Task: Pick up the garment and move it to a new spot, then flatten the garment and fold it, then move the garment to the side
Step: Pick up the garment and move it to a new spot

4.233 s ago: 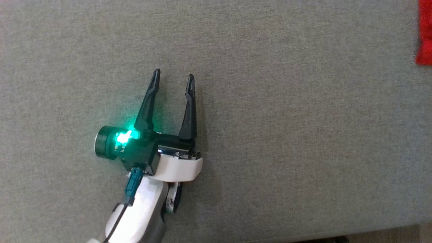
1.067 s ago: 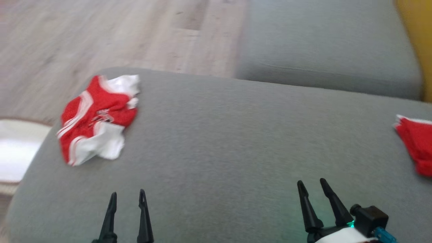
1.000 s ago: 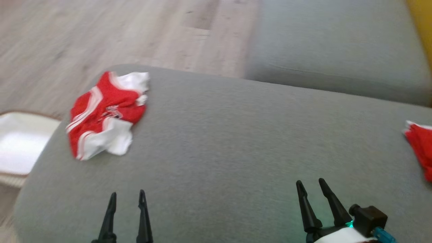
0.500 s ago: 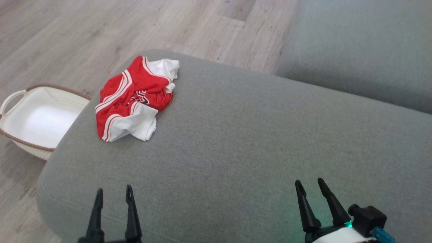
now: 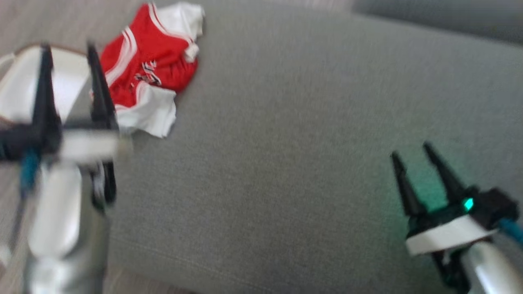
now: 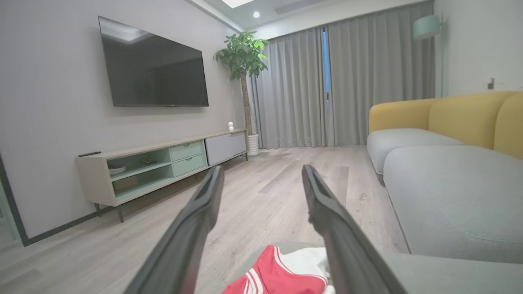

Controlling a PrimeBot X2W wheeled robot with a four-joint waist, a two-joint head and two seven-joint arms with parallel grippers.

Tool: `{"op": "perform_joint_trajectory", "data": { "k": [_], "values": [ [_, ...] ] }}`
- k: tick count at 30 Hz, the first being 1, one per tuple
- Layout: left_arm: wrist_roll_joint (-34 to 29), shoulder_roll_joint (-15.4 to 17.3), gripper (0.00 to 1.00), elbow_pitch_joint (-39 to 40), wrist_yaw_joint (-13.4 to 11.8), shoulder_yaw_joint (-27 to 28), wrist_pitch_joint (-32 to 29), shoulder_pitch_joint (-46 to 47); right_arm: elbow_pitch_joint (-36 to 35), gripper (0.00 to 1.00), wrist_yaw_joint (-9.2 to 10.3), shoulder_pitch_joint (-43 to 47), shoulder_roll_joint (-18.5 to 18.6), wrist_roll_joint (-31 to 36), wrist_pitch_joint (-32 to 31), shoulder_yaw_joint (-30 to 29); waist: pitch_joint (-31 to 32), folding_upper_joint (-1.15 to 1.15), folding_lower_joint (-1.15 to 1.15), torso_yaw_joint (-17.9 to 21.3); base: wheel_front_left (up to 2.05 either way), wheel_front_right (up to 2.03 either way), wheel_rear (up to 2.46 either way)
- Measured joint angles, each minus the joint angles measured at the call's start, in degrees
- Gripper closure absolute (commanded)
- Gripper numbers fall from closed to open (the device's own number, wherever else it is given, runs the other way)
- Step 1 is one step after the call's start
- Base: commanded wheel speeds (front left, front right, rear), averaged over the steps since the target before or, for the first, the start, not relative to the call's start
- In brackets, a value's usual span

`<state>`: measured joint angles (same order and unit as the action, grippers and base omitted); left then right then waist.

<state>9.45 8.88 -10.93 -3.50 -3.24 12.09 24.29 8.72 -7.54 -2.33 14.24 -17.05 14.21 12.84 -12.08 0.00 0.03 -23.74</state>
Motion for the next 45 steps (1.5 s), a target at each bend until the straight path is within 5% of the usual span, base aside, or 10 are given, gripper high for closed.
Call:
{"op": "perform_joint_trajectory", "data": {
  "k": [13,23,25,32,45],
  "values": [
    [9.4,2.6,0.0,-34.4,4.0,5.1,-19.4,33.4,-11.3,0.0,0.0,-7.8,12.3,0.5,-0.2,-0.8,-19.2,0.0,-0.01,2.2,0.0,0.0,0.0],
    [10.2,3.4,0.0,-49.8,1.4,6.5,-19.5,35.9,-20.2,0.0,0.0,-8.3,13.3,1.0,-2.2,-1.7,-26.5,0.0,-0.03,5.2,0.0,0.0,0.0],
    [10.2,3.8,1.0,-51.1,0.9,6.7,-16.2,37.3,-21.3,0.0,0.0,-8.5,13.3,1.0,-2.2,-2.2,-27.4,0.0,-0.03,5.6,0.0,0.0,0.0],
    [5.6,5.5,1.0,-53.7,-0.1,3.4,-0.4,38.4,-18.9,0.0,0.0,-9.0,12.8,1.1,-2.0,-2.2,-25.6,0.0,-0.02,6.3,0.0,0.0,0.0],
    [-3.3,11.2,1.0,-45.9,6.2,-6.6,2.4,46.8,-8.9,0.0,0.0,-9.5,1.5,0.3,0.1,3.7,-11.5,0.0,-0.03,12.4,0.0,0.0,0.0]
  ]
}}
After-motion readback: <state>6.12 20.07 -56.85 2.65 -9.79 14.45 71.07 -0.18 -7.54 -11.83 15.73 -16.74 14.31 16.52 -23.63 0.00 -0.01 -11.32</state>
